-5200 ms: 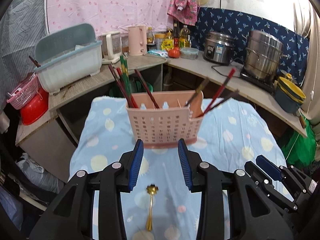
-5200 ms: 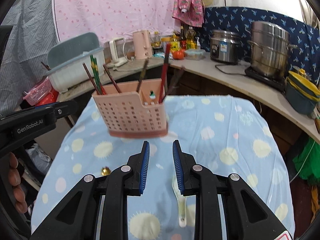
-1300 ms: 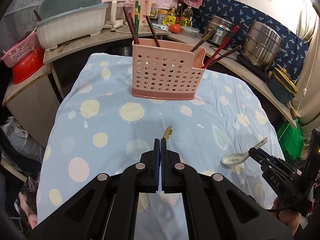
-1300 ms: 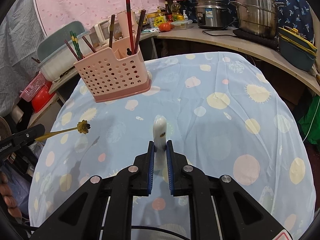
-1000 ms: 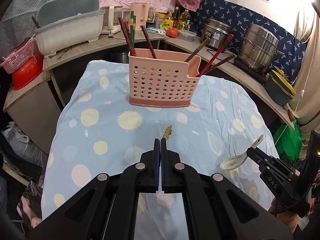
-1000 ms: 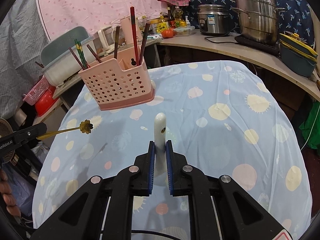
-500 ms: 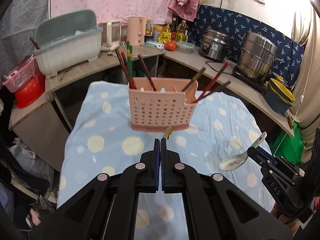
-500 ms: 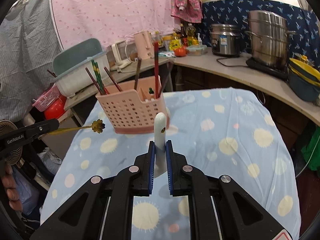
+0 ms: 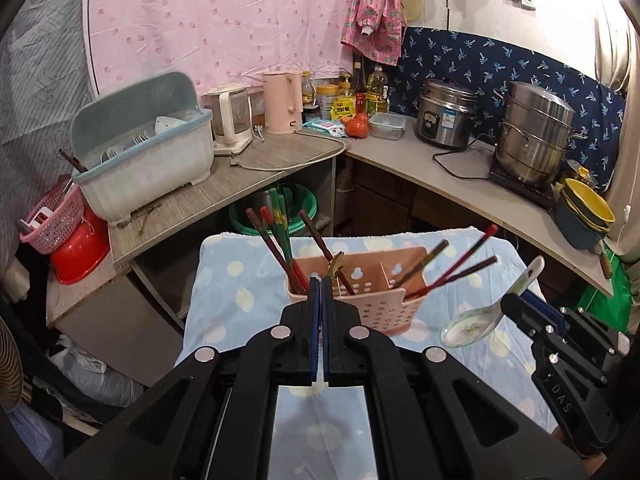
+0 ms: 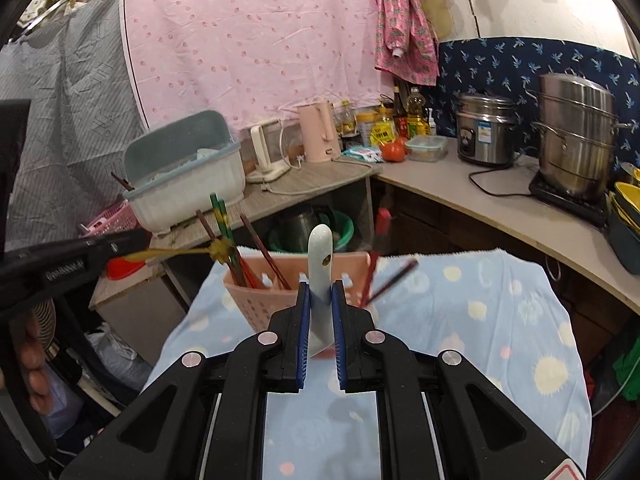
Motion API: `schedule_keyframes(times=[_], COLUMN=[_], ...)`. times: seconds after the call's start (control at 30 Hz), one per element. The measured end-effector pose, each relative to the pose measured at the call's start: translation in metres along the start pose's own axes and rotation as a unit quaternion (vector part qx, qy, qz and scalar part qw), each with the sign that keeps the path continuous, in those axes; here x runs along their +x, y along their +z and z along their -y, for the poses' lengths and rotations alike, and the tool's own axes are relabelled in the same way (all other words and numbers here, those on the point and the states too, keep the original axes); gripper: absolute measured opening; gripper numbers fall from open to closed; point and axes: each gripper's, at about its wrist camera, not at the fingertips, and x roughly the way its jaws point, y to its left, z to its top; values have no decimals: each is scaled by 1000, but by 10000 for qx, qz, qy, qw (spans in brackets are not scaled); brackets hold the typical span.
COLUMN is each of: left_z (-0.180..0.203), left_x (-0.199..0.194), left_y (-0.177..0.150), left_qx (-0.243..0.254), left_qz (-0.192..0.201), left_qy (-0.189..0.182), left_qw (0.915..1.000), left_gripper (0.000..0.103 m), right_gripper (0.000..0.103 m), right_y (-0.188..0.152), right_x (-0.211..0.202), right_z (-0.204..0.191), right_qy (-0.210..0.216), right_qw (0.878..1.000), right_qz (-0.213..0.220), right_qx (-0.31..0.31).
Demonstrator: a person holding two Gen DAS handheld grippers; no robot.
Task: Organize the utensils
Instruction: 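Lower both spoons into the pink basket and open both tools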
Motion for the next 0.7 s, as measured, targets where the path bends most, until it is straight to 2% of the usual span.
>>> schedule_keyframes(times=[0.27,0.47,0.7], left_z=[-8,-11,-14], left_x=[41,68,84], left_y=[11,7,6], left_qx=[-20,-21,-96], left_qz=[-415,-748,-902], left_qy=[-2,10,7], left_qw=[9991,9972,9959], left_gripper=[0,0,0], right_gripper=[10,10,10], right_y=[37,40,33], right_x=[37,64,95], right_z=[-19,-27,-28], right_qy=[104,118,27], right_qw=[9998,9998,9996], right_qz=[124,20,-191], right_qx=[-118,-150,-228])
